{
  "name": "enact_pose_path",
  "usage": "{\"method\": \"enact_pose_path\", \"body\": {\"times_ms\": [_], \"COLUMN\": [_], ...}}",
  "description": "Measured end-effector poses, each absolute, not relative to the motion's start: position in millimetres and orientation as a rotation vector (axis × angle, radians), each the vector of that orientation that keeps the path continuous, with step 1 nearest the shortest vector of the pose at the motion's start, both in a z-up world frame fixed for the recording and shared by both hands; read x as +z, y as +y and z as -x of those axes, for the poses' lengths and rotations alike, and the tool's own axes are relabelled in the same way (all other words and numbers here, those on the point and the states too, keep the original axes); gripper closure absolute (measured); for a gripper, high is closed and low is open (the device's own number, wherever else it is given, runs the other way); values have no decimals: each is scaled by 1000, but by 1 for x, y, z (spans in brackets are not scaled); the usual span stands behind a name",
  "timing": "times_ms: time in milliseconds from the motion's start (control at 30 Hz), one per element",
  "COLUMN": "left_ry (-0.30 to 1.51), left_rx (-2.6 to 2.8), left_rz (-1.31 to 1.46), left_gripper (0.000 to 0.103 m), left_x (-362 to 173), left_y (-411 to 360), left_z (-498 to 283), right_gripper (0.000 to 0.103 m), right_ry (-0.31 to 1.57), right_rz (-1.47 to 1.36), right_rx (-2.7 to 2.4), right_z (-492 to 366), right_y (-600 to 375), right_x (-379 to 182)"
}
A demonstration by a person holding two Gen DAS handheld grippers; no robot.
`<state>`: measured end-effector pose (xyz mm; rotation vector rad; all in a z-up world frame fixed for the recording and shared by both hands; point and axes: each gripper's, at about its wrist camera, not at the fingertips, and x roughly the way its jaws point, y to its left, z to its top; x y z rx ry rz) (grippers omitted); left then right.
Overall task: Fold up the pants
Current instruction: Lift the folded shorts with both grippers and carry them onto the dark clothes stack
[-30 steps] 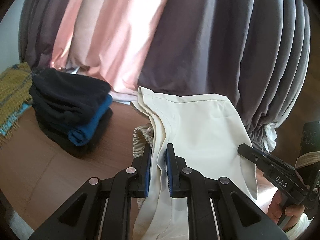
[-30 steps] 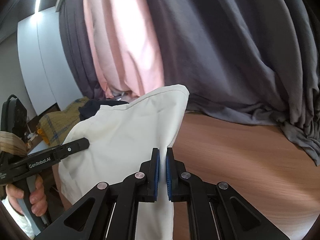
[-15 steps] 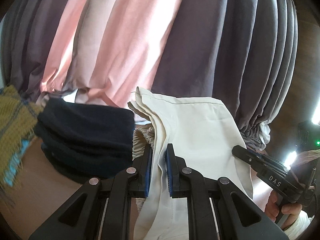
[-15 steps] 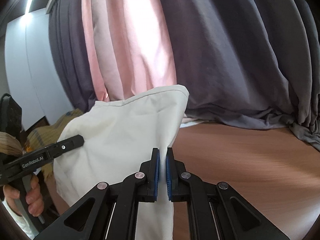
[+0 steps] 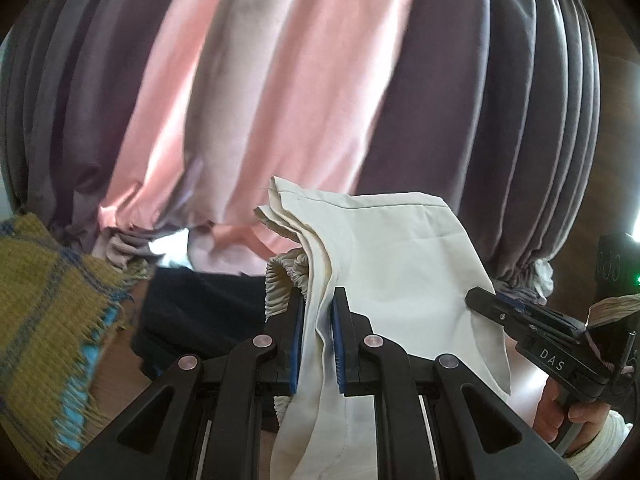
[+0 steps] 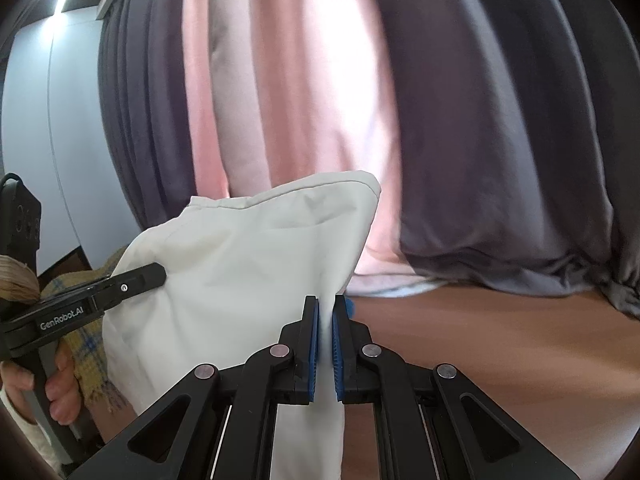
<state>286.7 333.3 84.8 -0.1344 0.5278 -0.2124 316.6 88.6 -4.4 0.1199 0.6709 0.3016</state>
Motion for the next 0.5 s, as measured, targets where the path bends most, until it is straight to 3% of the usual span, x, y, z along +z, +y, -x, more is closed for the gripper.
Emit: {"method": "enact_pose_path", "body": {"times_ms": [500], "left_ry": [605], "left_rx": [-174], "left_rz": [114], "left_gripper": [89], "left_x": [95], "left_y": [401], "left_z": [-347], "right_gripper": [95], "right_ry": [720], "right_rz": [-124], "right_rx": [340], "right_z": [-382], "right_y": [154], "right_x": [-11]}}
